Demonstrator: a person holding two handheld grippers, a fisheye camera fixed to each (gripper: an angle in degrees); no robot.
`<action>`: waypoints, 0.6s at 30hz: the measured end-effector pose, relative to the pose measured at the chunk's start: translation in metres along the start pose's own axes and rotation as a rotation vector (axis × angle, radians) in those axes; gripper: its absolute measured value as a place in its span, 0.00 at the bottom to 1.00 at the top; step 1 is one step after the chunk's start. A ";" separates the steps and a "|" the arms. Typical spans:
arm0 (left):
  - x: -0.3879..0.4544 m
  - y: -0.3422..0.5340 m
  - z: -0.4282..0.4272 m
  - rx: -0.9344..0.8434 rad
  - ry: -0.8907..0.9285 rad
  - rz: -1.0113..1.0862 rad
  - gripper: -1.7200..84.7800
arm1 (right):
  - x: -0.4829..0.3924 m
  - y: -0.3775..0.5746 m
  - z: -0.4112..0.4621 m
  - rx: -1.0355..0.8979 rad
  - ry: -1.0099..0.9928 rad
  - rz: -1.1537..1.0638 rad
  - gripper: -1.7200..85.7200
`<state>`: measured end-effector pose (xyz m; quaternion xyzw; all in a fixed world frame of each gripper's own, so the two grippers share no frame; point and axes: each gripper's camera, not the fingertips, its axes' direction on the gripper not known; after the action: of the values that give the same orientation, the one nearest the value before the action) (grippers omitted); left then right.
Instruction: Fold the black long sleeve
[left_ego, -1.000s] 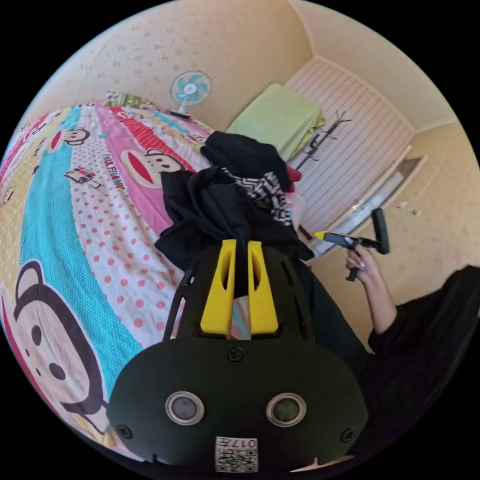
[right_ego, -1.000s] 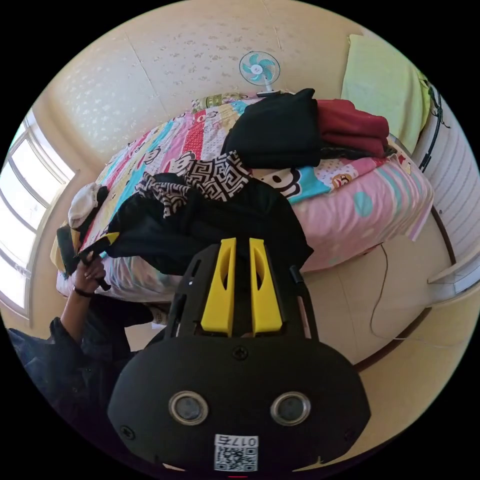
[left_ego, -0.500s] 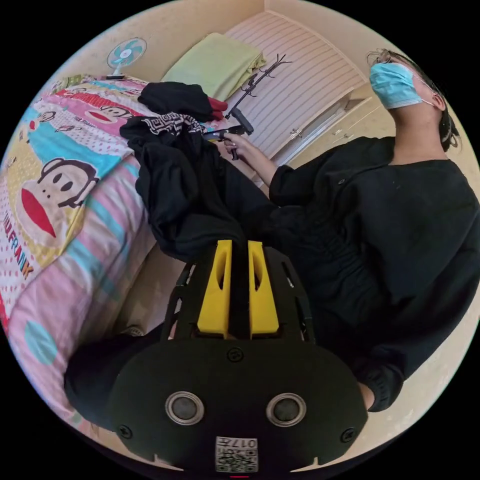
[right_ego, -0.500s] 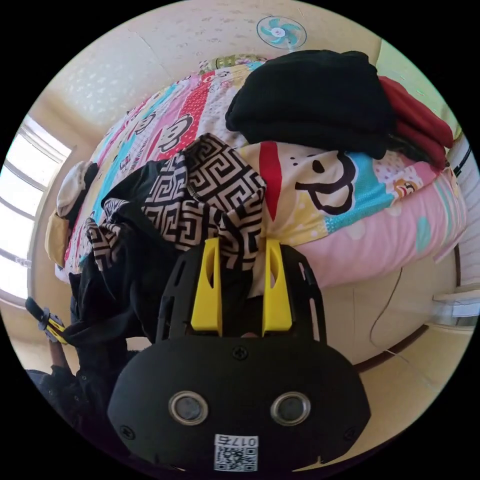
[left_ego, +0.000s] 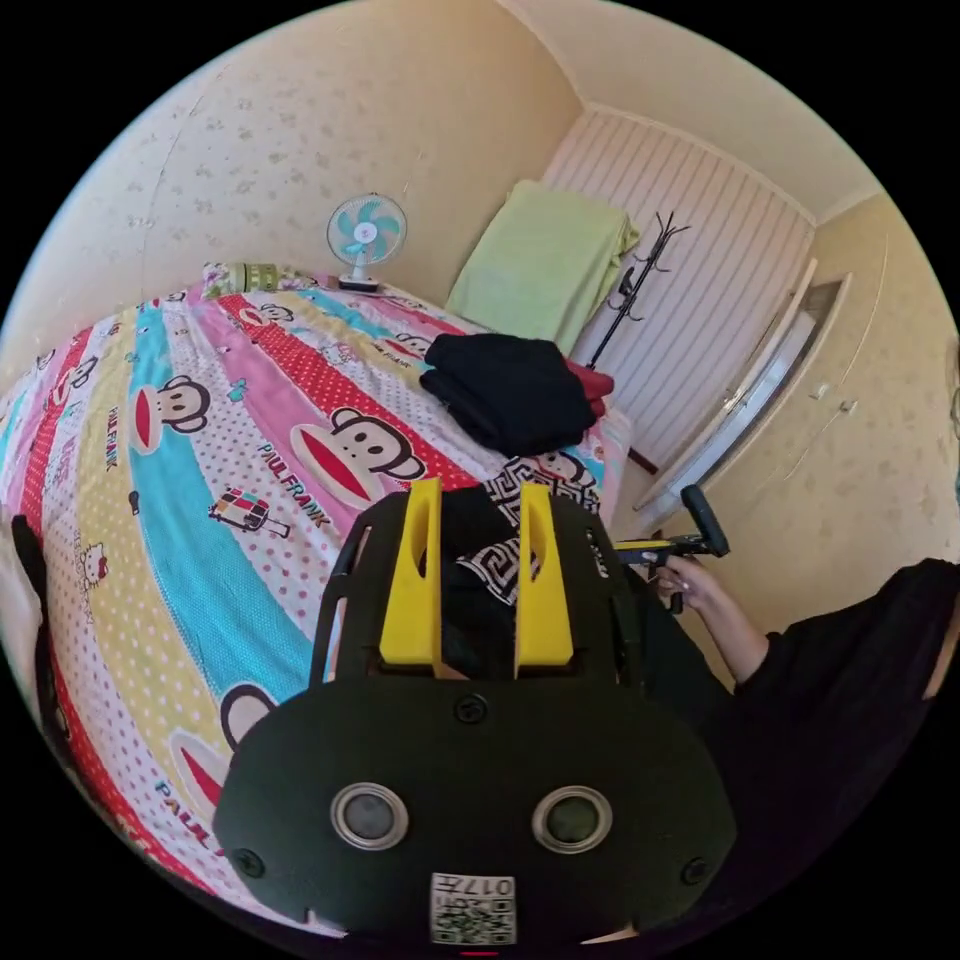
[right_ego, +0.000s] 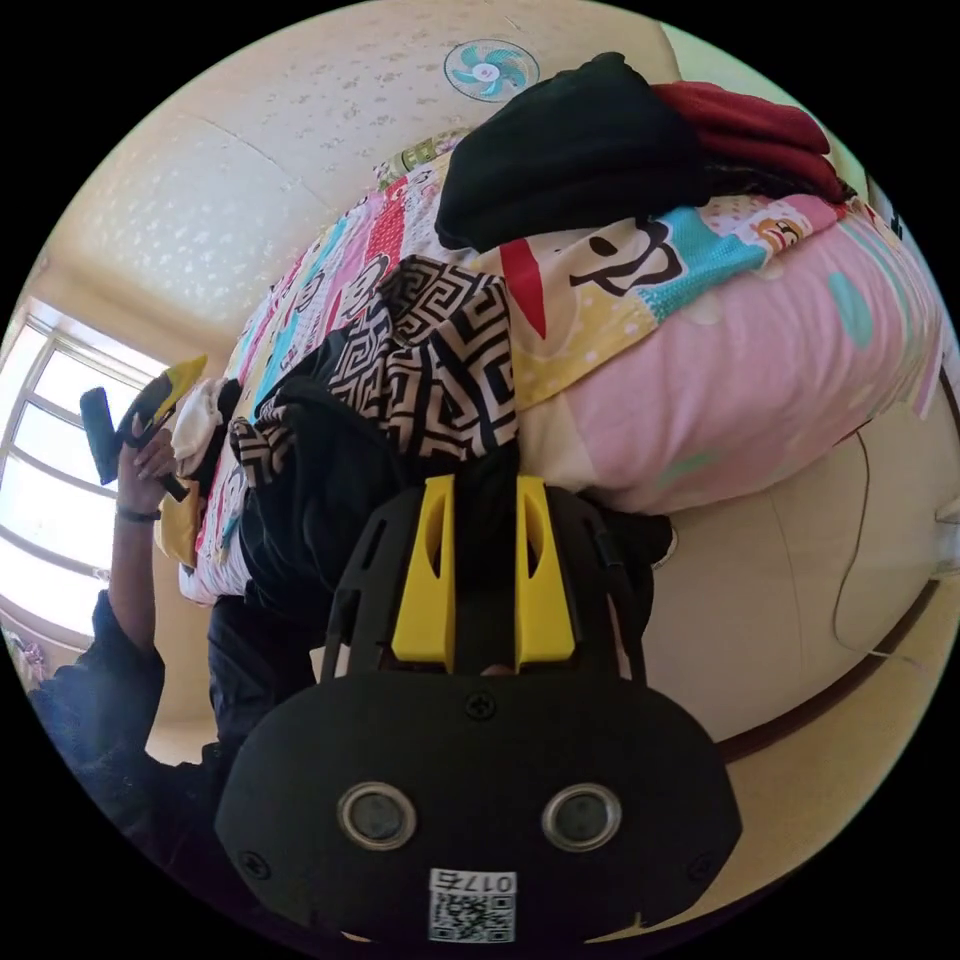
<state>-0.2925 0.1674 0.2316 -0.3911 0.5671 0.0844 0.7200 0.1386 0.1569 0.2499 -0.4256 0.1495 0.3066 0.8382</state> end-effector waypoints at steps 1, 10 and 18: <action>-0.001 -0.019 0.050 -0.154 -0.091 -0.051 0.14 | -0.003 0.001 0.001 -0.009 0.023 -0.008 0.12; 0.059 0.021 0.155 -0.238 -0.503 0.094 0.03 | -0.020 0.033 -0.029 0.034 0.019 0.001 0.06; 0.129 0.148 -0.097 0.396 -0.825 0.019 0.02 | -0.149 0.106 -0.208 0.640 0.050 -0.195 0.04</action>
<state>-0.4043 0.1624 0.0435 -0.1742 0.2416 0.1296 0.9458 -0.0413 -0.0201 0.1371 -0.1604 0.2172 0.1517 0.9509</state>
